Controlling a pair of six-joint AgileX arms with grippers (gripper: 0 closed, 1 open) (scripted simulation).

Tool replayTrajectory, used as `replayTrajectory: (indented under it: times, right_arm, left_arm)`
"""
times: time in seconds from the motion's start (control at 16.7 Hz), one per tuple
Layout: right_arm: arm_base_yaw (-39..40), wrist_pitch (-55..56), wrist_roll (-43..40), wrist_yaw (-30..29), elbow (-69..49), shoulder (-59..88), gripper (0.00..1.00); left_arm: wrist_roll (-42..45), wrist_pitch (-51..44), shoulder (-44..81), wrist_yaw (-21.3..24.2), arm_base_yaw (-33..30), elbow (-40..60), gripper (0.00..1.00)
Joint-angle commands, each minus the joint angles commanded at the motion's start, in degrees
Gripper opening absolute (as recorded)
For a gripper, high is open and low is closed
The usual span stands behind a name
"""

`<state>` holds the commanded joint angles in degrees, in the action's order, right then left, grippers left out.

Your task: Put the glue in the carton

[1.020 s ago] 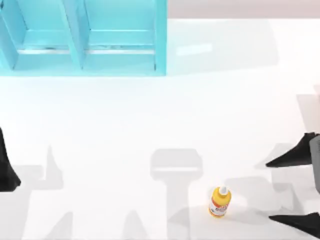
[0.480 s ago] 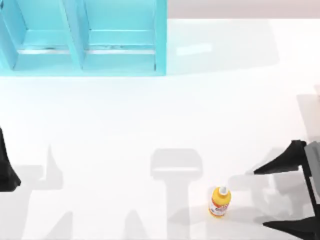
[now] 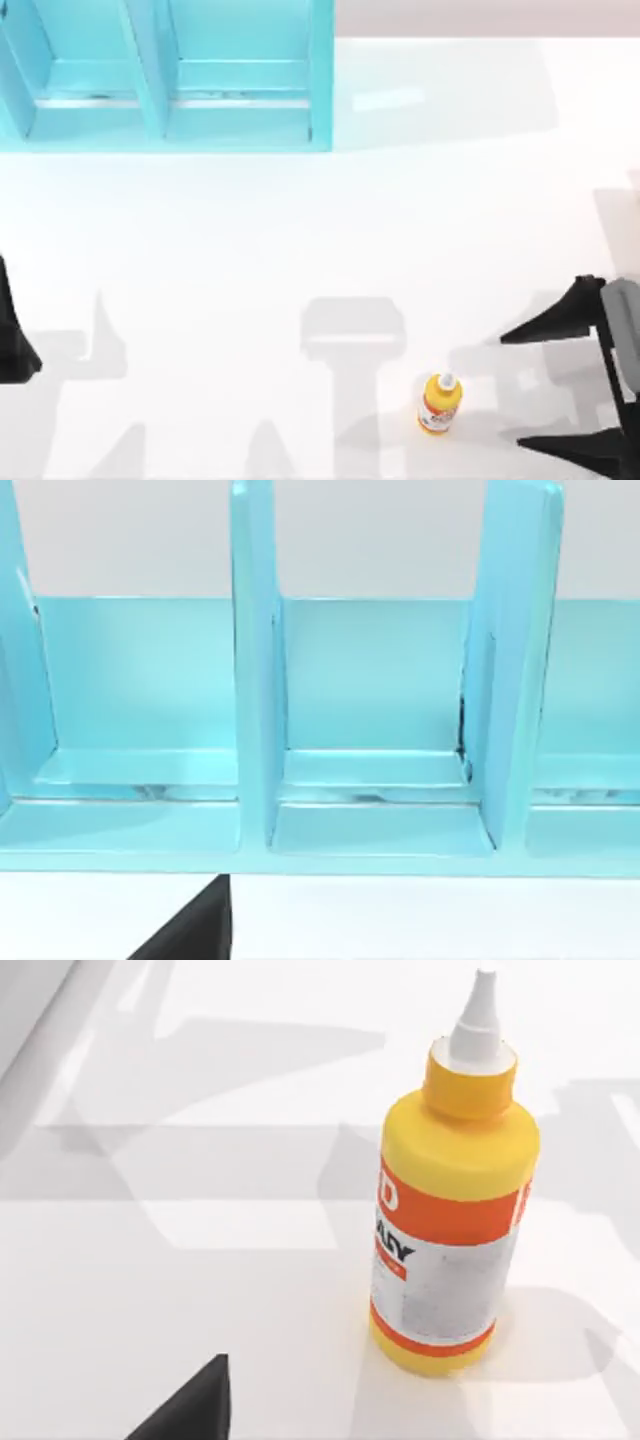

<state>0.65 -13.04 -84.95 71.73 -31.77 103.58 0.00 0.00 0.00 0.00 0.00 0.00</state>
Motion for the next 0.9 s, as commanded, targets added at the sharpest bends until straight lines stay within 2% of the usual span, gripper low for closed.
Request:
replayTrajectory:
  times: [0.24, 0.6, 0.9]
  right_arm:
    - [3.8, 13.6, 12.1, -0.8, 1.7, 0.5, 1.00]
    - [11.3, 39.7, 32.1, -4.2, 4.8, 5.0, 1.00]
    - [17.4, 58.0, 44.0, -8.2, 7.2, 9.9, 1.00]
  left_arm:
    - [0.0, 0.0, 0.0, 0.0, 0.0, 0.0, 1.00]
    - [0.0, 0.0, 0.0, 0.0, 0.0, 0.0, 1.00]
    - [0.0, 0.0, 0.0, 0.0, 0.0, 0.0, 1.00]
